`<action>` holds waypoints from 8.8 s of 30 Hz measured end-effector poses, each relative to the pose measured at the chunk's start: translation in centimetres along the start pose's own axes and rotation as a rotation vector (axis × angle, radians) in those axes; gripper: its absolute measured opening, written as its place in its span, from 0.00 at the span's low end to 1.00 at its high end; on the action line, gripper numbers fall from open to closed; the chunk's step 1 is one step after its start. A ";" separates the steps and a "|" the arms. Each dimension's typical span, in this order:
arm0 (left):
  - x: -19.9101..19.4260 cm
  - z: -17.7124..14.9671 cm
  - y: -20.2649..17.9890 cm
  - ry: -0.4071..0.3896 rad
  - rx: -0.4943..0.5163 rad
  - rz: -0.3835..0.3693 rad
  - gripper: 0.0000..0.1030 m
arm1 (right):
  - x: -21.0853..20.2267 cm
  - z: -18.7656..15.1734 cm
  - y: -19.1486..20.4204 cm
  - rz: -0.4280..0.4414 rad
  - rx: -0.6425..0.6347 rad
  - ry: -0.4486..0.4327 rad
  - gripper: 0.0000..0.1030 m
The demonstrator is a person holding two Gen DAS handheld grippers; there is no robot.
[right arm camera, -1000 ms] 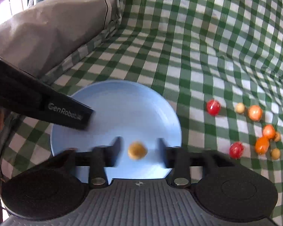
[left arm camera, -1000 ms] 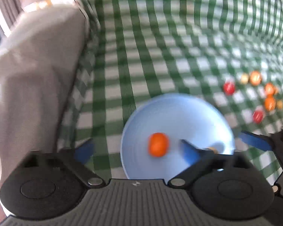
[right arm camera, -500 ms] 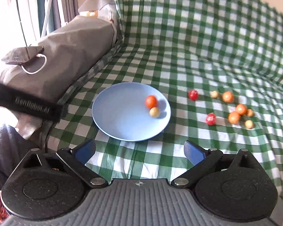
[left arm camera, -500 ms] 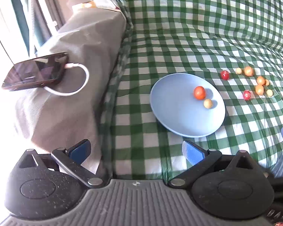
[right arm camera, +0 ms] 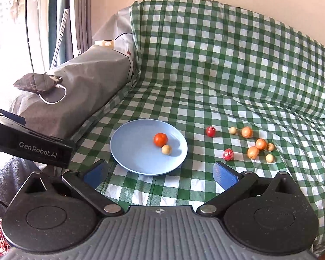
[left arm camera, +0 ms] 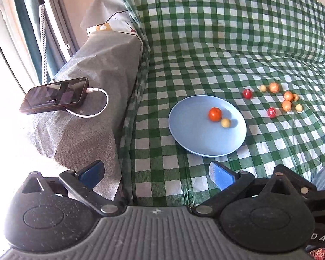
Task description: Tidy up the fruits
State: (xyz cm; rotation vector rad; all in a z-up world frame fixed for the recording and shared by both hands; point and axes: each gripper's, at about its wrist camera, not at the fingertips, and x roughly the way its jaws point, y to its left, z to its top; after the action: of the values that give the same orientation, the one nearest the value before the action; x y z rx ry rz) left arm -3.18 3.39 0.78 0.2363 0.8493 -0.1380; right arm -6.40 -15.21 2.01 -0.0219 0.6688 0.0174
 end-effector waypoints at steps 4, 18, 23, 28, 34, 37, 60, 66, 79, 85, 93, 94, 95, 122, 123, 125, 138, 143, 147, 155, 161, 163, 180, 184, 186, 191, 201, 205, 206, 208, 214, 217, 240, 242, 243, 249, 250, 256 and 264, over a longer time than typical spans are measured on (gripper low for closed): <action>0.0 -0.1 0.0 -0.003 0.000 0.000 1.00 | -0.1 0.0 -0.2 -0.005 0.013 0.001 0.99; 1.0 -0.1 -0.1 0.022 0.013 -0.005 1.00 | 1.1 -0.2 0.2 -0.004 0.022 0.033 0.99; 1.6 -0.1 0.0 0.040 0.012 -0.007 1.00 | 1.4 -0.3 0.1 0.000 0.028 0.046 0.99; 1.9 0.0 0.0 0.043 0.015 -0.009 1.00 | 1.7 -0.3 -0.1 0.002 0.029 0.057 0.99; 2.2 0.0 -0.1 0.048 0.018 -0.007 1.00 | 2.0 -0.4 -0.3 0.009 0.028 0.067 0.99; 2.4 0.0 -0.1 0.055 0.017 -0.005 1.00 | 2.2 -0.4 -0.4 0.014 0.027 0.072 0.99; 6.4 5.3 -5.4 0.096 0.091 -0.034 1.00 | 5.7 -1.7 -7.5 -0.115 0.254 0.090 0.99; 9.4 8.9 -10.8 0.101 0.128 -0.086 1.00 | 7.9 -2.6 -12.9 -0.240 0.329 0.072 0.99; 20.6 11.9 -25.3 0.134 0.295 -0.213 1.00 | 19.1 -4.0 -27.0 -0.435 0.350 0.070 0.99; 25.9 12.3 -29.6 0.145 0.332 -0.214 1.00 | 24.8 -5.1 -30.6 -0.424 0.346 0.078 0.99; 28.6 11.0 -31.9 0.179 0.384 -0.286 1.00 | 27.4 -5.9 -30.0 -0.358 0.222 0.045 0.98; 28.6 10.8 -31.8 0.173 0.379 -0.287 1.00 | 27.4 -6.1 -30.2 -0.348 0.238 0.045 0.98; 28.6 10.7 -31.8 0.174 0.375 -0.286 1.00 | 27.4 -6.1 -30.5 -0.340 0.250 0.044 0.98; 19.0 12.2 -26.4 0.070 0.321 -0.385 0.30 | 22.9 -5.7 -31.1 -0.557 0.281 -0.133 0.27; 17.9 12.2 -25.4 0.059 0.314 -0.381 0.30 | 22.1 -5.6 -31.1 -0.565 0.288 -0.138 0.27; 15.5 12.0 -23.4 0.042 0.302 -0.357 0.30 | 20.1 -5.0 -30.7 -0.561 0.303 -0.161 0.27; 5.8 6.0 -9.8 0.034 0.182 -0.163 0.30 | 5.8 -1.2 -15.4 -0.071 0.211 -0.214 0.27; 2.8 3.9 -6.1 0.005 0.129 -0.144 0.30 | 2.9 -0.8 -8.3 0.089 0.167 -0.175 0.27; 1.2 2.4 -4.1 -0.018 0.098 -0.144 0.30 | 1.6 -0.9 -4.3 0.139 0.082 -0.164 0.27; 0.3 1.1 -1.9 -0.038 0.042 -0.156 0.30 | -0.4 -0.6 -0.3 0.141 -0.033 -0.176 0.27; 0.1 1.1 -1.6 -0.049 0.026 -0.169 0.30 | -0.7 -0.6 0.6 0.129 -0.066 -0.175 0.27; 0.2 1.1 -1.6 -0.049 0.024 -0.172 0.30 | -0.6 -0.7 0.6 0.128 -0.063 -0.175 0.27; 1.5 1.4 -1.9 -0.023 0.017 -0.164 0.30 | 0.4 -0.8 -0.3 0.133 -0.052 -0.143 0.27; 2.3 2.0 -1.9 -0.015 0.014 -0.156 0.30 | 1.0 -0.7 -0.5 0.135 -0.047 -0.128 0.27; 2.9 2.5 -1.9 -0.009 0.011 -0.152 0.30 | 1.5 -0.7 -0.9 0.135 -0.038 -0.119 0.27; 4.8 4.2 -2.1 0.002 0.007 -0.143 0.30 | 3.2 -0.3 -1.6 0.120 -0.017 -0.093 0.27; 10.5 6.9 -3.4 0.055 0.014 -0.145 0.30 | 9.5 0.6 -1.7 0.100 -0.012 -0.020 0.27; 13.1 7.5 -4.0 0.092 0.022 -0.145 0.30 | 12.5 1.0 -1.8 0.093 -0.019 0.015 0.27; 13.8 7.6 -4.1 0.100 0.025 -0.145 0.30 | 13.2 1.0 -1.8 0.088 -0.022 0.023 0.27; 15.1 7.7 -4.5 0.119 0.035 -0.139 0.30 | 14.7 1.0 -1.8 0.090 -0.025 0.047 0.27; 19.3 7.4 -5.7 0.183 0.070 -0.114 0.30 | 18.5 0.3 -1.8 0.098 -0.036 0.127 0.27; 20.8 7.3 -6.0 0.204 0.083 -0.106 0.30 | 19.8 0.1 -1.6 0.102 -0.056 0.150 0.27; 8.9 2.7 -2.0 0.094 0.023 -0.038 1.00 | 9.2 0.0 -1.7 0.127 -0.002 0.173 0.94; 7.5 2.0 -1.5 0.082 0.009 -0.035 1.00 | 7.5 -0.1 -1.4 0.116 -0.012 0.137 0.94; 7.0 1.8 -1.4 0.077 0.009 -0.033 1.00 | 6.8 -0.1 -1.3 0.112 -0.019 0.116 0.95; 3.8 1.3 -1.3 0.011 0.003 -0.007 1.00 | 3.9 0.1 -0.8 0.103 -0.040 0.035 0.95; 3.4 1.3 -1.3 0.003 0.002 -0.005 1.00 | 3.4 0.0 -0.7 0.103 -0.044 0.024 0.96; 1.6 0.9 -2.1 -0.024 0.019 0.006 1.00 | 0.6 -0.5 -0.7 0.097 -0.065 -0.041 0.97; 0.2 0.2 -2.7 -0.044 0.037 0.003 1.00 | -0.9 -0.6 -1.0 0.079 -0.042 -0.072 0.97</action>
State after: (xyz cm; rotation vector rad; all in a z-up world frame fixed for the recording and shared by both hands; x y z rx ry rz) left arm -3.42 0.74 0.35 0.2681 0.8026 -0.1557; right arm -7.47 -16.26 2.07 -0.0348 0.5973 0.1077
